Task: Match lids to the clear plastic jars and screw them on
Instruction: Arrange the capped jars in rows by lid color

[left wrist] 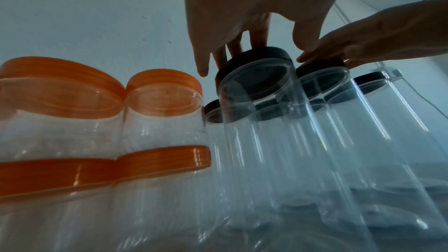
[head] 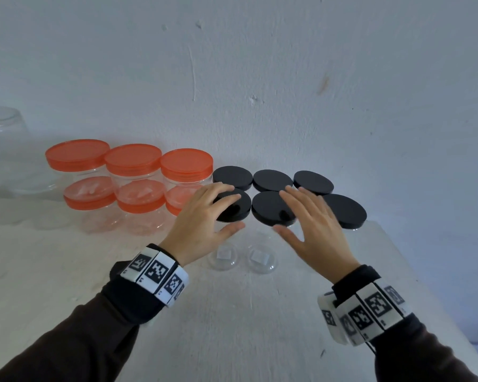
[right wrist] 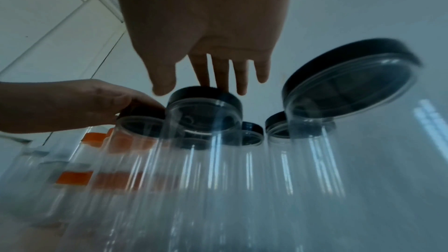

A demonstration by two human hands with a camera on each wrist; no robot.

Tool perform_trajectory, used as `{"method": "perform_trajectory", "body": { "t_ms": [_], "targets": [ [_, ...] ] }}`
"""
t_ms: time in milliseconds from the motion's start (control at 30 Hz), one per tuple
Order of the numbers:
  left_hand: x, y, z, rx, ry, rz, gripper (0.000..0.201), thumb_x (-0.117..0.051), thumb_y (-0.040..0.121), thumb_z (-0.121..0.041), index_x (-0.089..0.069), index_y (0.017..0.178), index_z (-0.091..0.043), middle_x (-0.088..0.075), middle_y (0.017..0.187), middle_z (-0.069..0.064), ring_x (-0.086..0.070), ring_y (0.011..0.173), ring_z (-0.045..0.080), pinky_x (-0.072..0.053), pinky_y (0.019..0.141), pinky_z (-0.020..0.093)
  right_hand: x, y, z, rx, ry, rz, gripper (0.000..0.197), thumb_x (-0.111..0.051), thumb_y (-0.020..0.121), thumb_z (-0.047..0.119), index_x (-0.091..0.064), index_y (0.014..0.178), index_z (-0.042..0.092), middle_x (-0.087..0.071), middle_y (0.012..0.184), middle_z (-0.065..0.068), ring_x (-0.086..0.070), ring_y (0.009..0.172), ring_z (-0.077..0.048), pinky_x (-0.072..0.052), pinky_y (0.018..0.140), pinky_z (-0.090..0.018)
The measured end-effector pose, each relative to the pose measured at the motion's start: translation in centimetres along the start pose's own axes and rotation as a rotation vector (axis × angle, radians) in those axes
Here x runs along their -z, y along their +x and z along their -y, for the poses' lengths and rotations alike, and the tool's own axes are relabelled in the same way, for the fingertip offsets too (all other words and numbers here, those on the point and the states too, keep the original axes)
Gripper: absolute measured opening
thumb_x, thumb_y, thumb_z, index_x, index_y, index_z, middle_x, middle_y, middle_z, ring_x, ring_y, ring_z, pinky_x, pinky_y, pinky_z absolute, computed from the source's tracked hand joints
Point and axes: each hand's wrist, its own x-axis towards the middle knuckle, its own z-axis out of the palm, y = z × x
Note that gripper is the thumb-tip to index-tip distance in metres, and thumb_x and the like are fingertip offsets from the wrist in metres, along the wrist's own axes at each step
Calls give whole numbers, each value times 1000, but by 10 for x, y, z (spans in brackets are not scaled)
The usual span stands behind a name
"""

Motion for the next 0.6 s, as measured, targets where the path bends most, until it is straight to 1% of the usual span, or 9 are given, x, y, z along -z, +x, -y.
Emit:
{"method": "perform_trajectory", "body": {
  "t_ms": [67, 133, 200, 233, 300, 367, 433, 467, 600],
  "targets": [
    [0, 8, -8, -40, -18, -3, 56, -47, 85, -51, -58, 122, -11, -51, 130, 4, -43, 125, 21, -35, 102, 34, 9, -3, -13, -73, -44, -83, 56, -45, 86, 47, -53, 126, 10, -54, 132, -11, -46, 125, -35, -40, 101, -52],
    [-2, 16, -18, -68, -34, 19, 54, -46, 85, -50, -58, 122, -12, -52, 129, 3, -43, 125, 19, -34, 104, 36, 15, -8, -29, -163, -137, -91, 52, -59, 82, 42, -57, 121, 6, -55, 128, -16, -47, 120, -43, -40, 96, -56],
    [-6, 23, -26, -69, -58, 56, 55, -45, 84, -51, -58, 123, -14, -52, 131, 1, -42, 126, 17, -28, 108, 40, 19, -13, -43, -263, -187, -38, 55, -75, 74, 32, -58, 119, 4, -52, 129, -21, -44, 118, -49, -39, 94, -60],
    [-9, 26, -29, -67, -69, 76, 56, -45, 84, -51, -57, 124, -15, -52, 132, 1, -41, 127, 16, -23, 109, 40, 20, -15, -47, -303, -177, 0, 58, -77, 72, 29, -57, 121, 5, -49, 131, -22, -42, 119, -50, -38, 94, -60],
    [-13, 29, -33, -53, -70, 119, 56, -50, 84, -51, -57, 126, -16, -51, 136, 0, -40, 130, 16, -18, 110, 38, 23, -19, -51, -370, -122, 69, 59, -73, 77, 30, -53, 127, 9, -42, 139, -17, -35, 126, -43, -39, 95, -56],
    [-16, 31, -35, -23, -48, 150, 48, -59, 85, -44, -58, 126, -17, -52, 135, -2, -43, 129, 15, -25, 111, 38, 25, -22, -55, -426, -65, 103, 59, -69, 81, 31, -48, 133, 14, -39, 142, -10, -30, 130, -34, -42, 92, -48],
    [-20, 30, -34, -6, -35, 125, 43, -63, 85, -38, -60, 122, -19, -56, 131, -4, -50, 122, 14, -40, 103, 37, 29, -25, -60, -448, -51, 94, 58, -69, 82, 30, -47, 134, 15, -39, 141, -8, -29, 130, -32, -43, 89, -45],
    [-21, 30, -34, -5, -36, 106, 41, -63, 84, -39, -62, 120, -19, -58, 128, -4, -53, 119, 14, -43, 99, 36, 30, -25, -63, -461, -49, 88, 58, -69, 82, 29, -47, 134, 15, -39, 141, -7, -28, 129, -31, -44, 88, -45],
    [-24, 28, -34, -27, -41, 51, 44, -55, 81, -47, -67, 113, -19, -63, 121, -4, -60, 108, 16, -46, 90, 34, 33, -26, -77, -520, -88, 87, 58, -68, 83, 29, -46, 134, 14, -39, 141, -9, -27, 130, -32, -45, 84, -47]
  ]
}}
